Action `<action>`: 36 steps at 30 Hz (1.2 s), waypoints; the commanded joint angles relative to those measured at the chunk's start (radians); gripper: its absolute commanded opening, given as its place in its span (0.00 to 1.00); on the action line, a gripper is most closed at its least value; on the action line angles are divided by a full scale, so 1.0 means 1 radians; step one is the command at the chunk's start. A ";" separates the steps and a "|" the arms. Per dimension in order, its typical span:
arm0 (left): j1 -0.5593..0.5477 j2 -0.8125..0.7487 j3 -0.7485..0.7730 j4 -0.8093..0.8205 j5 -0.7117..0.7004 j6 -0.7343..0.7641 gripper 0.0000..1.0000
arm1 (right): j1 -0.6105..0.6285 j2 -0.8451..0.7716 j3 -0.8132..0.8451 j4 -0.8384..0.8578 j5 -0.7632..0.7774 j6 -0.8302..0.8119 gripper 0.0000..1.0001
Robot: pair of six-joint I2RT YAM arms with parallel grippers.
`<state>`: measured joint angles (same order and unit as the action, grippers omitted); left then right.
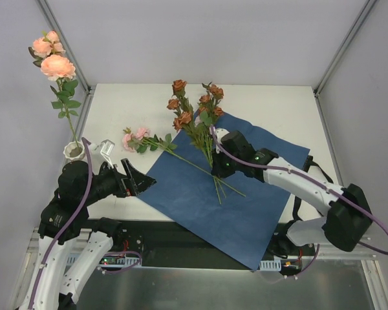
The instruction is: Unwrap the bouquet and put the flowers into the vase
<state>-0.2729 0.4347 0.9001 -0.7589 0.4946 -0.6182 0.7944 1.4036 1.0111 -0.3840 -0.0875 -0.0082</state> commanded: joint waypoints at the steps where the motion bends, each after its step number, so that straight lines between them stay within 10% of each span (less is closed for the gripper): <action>1: 0.011 0.013 -0.023 0.128 0.077 -0.075 0.91 | -0.004 -0.153 -0.068 0.063 -0.075 0.103 0.01; 17: -0.015 0.093 -0.162 0.667 0.214 -0.330 0.89 | 0.124 -0.468 -0.223 0.286 -0.299 0.272 0.01; 36: -0.212 0.148 -0.187 0.757 0.047 -0.293 0.47 | 0.315 -0.394 -0.161 0.379 -0.198 0.336 0.01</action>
<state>-0.4728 0.5953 0.7223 -0.0654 0.5663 -0.9142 1.0893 1.0054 0.7929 -0.0734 -0.3115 0.3103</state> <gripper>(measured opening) 0.474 0.018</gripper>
